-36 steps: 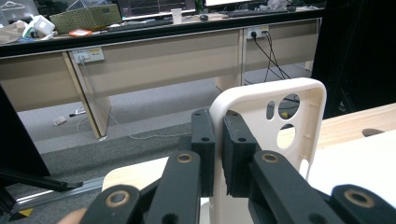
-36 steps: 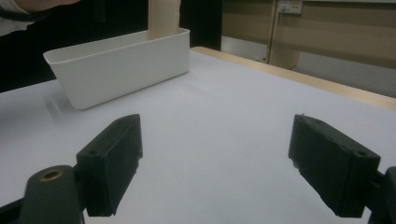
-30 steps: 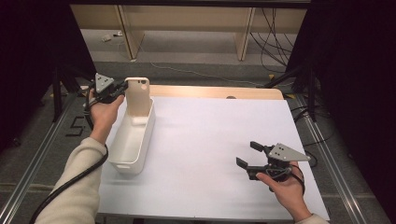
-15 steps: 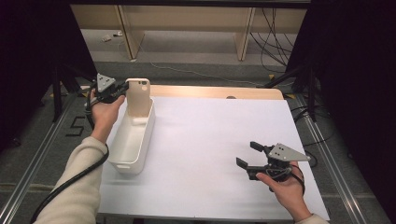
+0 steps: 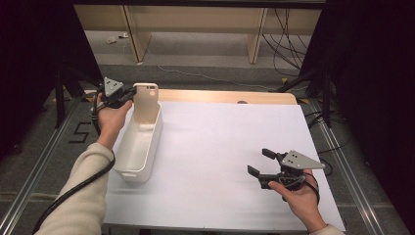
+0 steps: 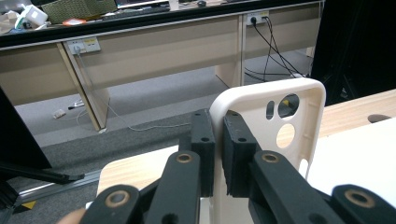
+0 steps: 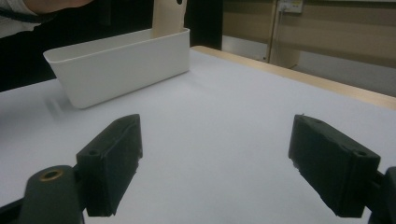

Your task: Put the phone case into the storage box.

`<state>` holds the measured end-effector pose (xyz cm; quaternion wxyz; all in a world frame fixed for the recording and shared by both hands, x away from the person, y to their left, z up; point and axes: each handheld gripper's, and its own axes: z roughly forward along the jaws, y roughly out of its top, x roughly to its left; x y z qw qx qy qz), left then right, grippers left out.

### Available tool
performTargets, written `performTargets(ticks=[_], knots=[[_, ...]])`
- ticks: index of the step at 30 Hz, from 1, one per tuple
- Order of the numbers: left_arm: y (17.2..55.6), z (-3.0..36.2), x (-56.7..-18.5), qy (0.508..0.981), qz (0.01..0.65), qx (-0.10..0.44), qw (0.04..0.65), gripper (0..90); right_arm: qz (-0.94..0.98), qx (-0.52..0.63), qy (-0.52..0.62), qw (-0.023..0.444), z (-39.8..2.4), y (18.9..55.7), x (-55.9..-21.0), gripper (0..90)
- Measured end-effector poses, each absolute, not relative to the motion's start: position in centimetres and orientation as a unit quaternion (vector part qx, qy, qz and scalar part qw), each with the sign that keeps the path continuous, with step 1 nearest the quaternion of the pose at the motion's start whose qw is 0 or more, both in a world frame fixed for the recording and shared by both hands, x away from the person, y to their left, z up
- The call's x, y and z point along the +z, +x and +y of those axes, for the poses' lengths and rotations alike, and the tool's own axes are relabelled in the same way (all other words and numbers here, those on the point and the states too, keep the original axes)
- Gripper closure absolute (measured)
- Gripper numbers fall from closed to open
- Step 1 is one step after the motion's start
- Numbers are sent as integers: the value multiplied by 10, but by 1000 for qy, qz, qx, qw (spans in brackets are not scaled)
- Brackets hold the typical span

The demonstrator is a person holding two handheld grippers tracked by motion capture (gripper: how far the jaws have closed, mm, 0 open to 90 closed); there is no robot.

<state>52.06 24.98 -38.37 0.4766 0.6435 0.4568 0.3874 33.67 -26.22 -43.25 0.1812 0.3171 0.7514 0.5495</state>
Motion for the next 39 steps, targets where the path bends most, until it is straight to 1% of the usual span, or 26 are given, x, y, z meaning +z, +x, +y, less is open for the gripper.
performTargets(ticks=[2, 3, 7, 31, 39], knots=[[521, 250, -384, 644, 457, 387, 476, 839, 745, 561, 309, 189, -261, 339, -435, 186], [521, 249, -384, 645, 457, 387, 475, 840, 744, 563, 300, 199, -261, 340, -435, 186], [522, 249, -386, 648, 457, 385, 472, 839, 738, 570, 308, 188, -259, 339, -436, 186], [527, 247, -395, 655, 465, 376, 462, 837, 742, 563, 308, 194, -261, 339, -435, 186], [529, 246, -397, 658, 466, 373, 459, 836, 744, 561, 311, 186, -261, 338, -435, 186]])
